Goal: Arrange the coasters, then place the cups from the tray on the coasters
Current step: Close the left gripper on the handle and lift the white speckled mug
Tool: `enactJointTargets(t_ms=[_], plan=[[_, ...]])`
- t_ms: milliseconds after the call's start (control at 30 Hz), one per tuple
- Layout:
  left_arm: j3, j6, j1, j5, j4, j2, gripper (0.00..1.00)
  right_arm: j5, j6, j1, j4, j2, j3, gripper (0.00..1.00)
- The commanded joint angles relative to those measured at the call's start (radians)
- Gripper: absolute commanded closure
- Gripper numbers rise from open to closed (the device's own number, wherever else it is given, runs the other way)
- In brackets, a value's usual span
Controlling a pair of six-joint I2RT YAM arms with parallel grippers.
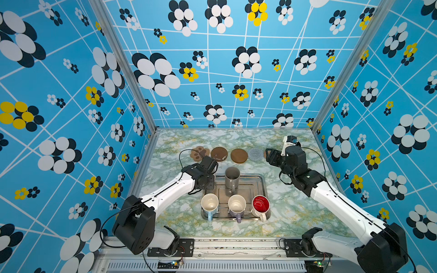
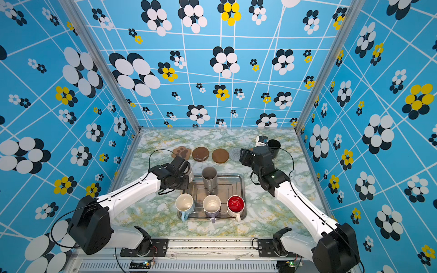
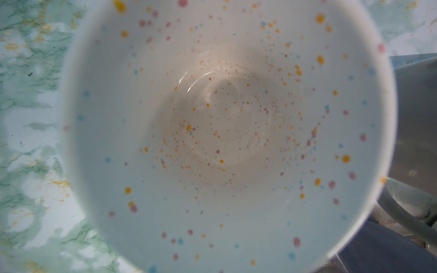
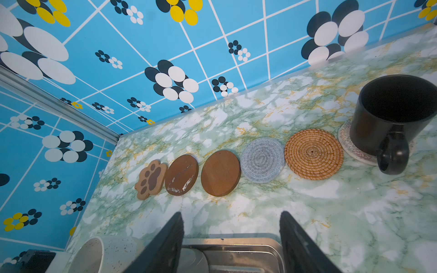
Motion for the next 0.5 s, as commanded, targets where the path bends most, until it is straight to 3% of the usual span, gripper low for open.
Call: enactJointTargets(t_ms=[0,467], plan=[[0.048,-0.008,-0.001,-0.041,0.032,-0.026,1.0,-0.003,-0.017,0.005,0.0,0.006,0.008,0.34],[0.194,0.032,0.065,-0.034,0.023,0.048,1.0,-0.011,-0.025,0.005,-0.006,0.008,0.011,0.34]])
